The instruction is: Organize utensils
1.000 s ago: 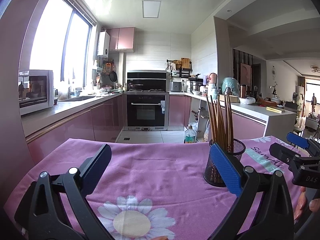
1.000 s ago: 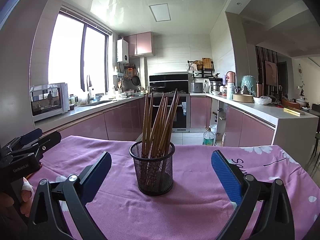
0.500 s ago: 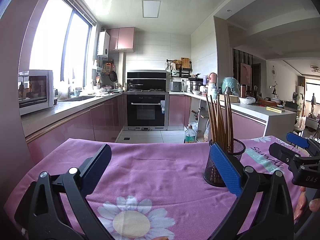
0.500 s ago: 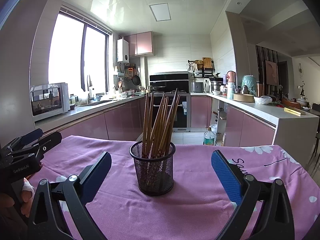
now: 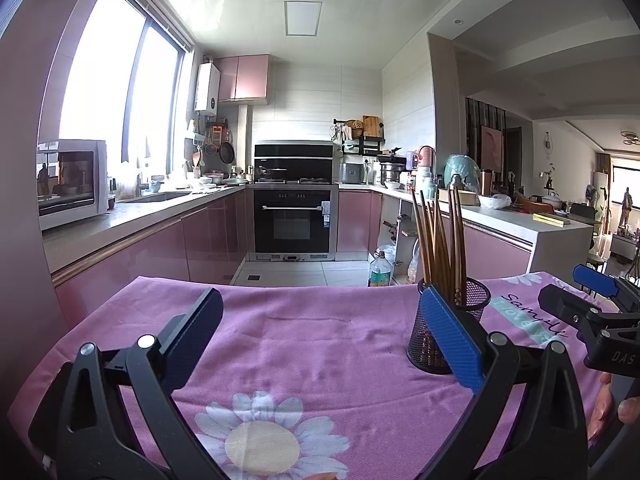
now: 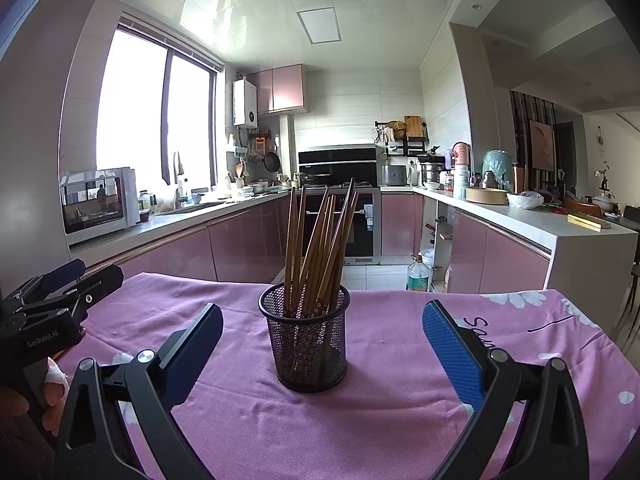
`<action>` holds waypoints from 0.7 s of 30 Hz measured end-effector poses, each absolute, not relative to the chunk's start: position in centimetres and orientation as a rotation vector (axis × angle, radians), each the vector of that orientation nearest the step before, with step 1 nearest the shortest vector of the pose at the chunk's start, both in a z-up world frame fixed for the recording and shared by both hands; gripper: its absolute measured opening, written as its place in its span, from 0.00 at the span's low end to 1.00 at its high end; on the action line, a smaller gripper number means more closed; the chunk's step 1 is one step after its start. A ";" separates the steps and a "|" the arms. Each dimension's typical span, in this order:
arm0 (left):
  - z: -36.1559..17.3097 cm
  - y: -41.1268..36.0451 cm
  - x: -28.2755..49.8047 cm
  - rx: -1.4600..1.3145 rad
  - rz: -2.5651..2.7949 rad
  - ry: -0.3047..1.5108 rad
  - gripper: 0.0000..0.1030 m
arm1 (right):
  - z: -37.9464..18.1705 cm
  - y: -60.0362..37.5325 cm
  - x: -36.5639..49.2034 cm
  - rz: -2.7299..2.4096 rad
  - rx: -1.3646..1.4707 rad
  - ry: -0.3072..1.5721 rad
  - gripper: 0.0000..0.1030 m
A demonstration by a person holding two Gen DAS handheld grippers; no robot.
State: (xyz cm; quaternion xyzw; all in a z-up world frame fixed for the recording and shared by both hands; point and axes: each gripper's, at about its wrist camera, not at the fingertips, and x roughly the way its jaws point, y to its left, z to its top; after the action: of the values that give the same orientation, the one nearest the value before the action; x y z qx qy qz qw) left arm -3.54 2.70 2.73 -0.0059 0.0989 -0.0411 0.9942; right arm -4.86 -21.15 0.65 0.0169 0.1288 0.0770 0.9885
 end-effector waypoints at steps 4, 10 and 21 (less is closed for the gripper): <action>2.8 2.7 -3.6 -0.011 -0.082 0.198 0.95 | 0.6 -21.0 -4.9 0.156 0.035 0.259 0.94; 2.7 2.7 -3.5 -0.014 -0.082 0.201 0.95 | 0.7 -21.1 -4.9 0.156 0.039 0.262 0.94; 2.7 2.7 -3.6 -0.012 -0.082 0.199 0.95 | 0.8 -20.8 -4.9 0.159 0.038 0.256 0.94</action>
State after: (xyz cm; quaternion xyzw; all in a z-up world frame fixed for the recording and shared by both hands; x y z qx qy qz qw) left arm -3.59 2.74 2.75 -0.0060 0.0993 -0.0410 0.9942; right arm -4.91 -20.84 0.84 0.0191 0.1277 0.0794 0.9884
